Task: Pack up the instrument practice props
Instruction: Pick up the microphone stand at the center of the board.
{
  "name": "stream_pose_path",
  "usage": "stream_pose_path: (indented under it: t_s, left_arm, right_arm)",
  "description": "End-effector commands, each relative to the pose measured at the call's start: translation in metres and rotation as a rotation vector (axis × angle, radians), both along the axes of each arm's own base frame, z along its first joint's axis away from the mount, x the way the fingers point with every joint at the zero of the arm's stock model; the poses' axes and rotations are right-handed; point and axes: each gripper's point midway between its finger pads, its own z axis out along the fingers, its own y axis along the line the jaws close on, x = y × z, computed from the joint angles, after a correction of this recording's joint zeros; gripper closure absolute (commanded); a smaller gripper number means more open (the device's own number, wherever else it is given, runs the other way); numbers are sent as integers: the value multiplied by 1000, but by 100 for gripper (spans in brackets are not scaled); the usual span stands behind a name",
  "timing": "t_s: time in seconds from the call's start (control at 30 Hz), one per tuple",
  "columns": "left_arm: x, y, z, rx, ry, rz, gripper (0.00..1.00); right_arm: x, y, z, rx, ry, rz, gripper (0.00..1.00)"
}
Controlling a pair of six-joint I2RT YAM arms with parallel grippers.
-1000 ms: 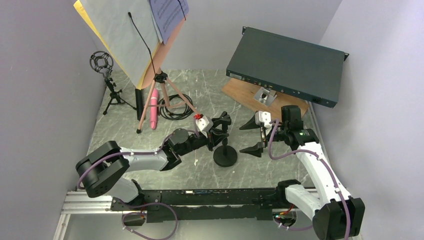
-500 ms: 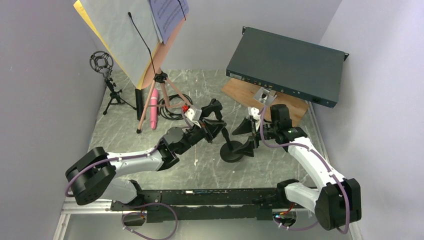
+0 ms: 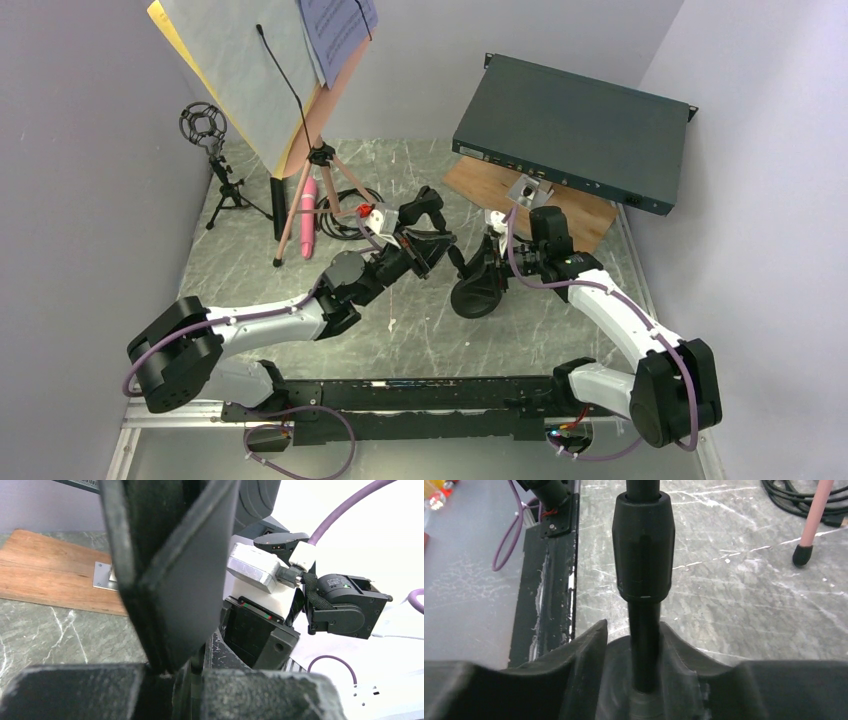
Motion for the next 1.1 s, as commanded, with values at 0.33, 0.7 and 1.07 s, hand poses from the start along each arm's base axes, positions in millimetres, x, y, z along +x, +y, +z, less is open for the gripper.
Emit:
stream_pose_path:
  t_s: [0.33, 0.7, 1.07]
  left_arm:
    - [-20, 19, 49, -125, -79, -28, 65]
    - [-58, 27, -11, 72, -65, -178, 1]
    - [-63, -9, -13, 72, -253, -300, 7]
  right_arm:
    - [-3, -2, 26, 68, -77, 70, 100]
    - [-17, -8, 40, 141, -97, 139, 100]
    - [-22, -9, 37, 162, -101, 162, 100]
